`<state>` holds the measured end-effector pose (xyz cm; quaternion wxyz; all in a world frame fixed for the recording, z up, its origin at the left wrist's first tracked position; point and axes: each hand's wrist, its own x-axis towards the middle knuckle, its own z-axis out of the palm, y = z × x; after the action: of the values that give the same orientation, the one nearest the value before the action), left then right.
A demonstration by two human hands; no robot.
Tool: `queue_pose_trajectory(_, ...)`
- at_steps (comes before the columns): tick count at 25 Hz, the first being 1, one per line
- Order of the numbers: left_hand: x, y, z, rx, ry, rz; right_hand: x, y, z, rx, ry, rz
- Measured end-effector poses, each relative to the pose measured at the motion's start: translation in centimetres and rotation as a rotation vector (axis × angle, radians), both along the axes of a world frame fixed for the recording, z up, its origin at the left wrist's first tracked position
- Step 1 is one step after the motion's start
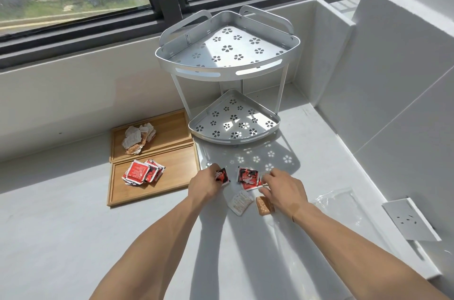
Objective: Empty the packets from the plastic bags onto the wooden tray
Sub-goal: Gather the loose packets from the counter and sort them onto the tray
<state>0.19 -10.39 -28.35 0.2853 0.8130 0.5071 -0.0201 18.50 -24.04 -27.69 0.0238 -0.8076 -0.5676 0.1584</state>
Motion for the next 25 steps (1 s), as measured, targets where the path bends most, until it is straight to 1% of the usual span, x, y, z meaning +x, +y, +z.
queue_pose_trajectory(3, 0.1, 0.5, 0.1, 0.005, 0.027, -0.007, 0.3, 2.7, 0.2, -0.003, -0.037, 0.043)
queue_pose_trajectory(7, 0.0, 1.2, -0.1, -0.003, 0.065, -0.003, -0.1, 5.7, 0.1, -0.151, -0.078, 0.120)
queue_pose_trajectory(10, -0.2, 1.7, -0.6, -0.001, 0.095, -0.003, -0.8, 6.7, -0.7, -0.212, -0.081, 0.163)
queue_pose_trajectory(14, -0.3, 2.0, -1.0, -0.010, 0.092, 0.005, -1.0, 7.7, -0.9, -0.227, -0.005, 0.136)
queue_pose_trajectory(19, -0.3, 1.9, -1.2, -0.026, 0.094, 0.004, -0.6, 7.8, -0.9, -0.186, 0.002, 0.146)
queue_pose_trajectory(22, -0.4, 2.1, -1.2, -0.028, 0.095, -0.004, 0.4, 8.1, -0.1, -0.132, 0.133, 0.091)
queue_pose_trajectory(23, -0.4, 2.1, -1.2, -0.028, 0.098, -0.002, 0.7, 8.1, 0.1, -0.160, 0.175, 0.099)
queue_pose_trajectory(25, -0.2, 2.0, -1.2, -0.033, 0.101, 0.002, 1.1, 8.0, 0.2, -0.243, 0.165, 0.178)
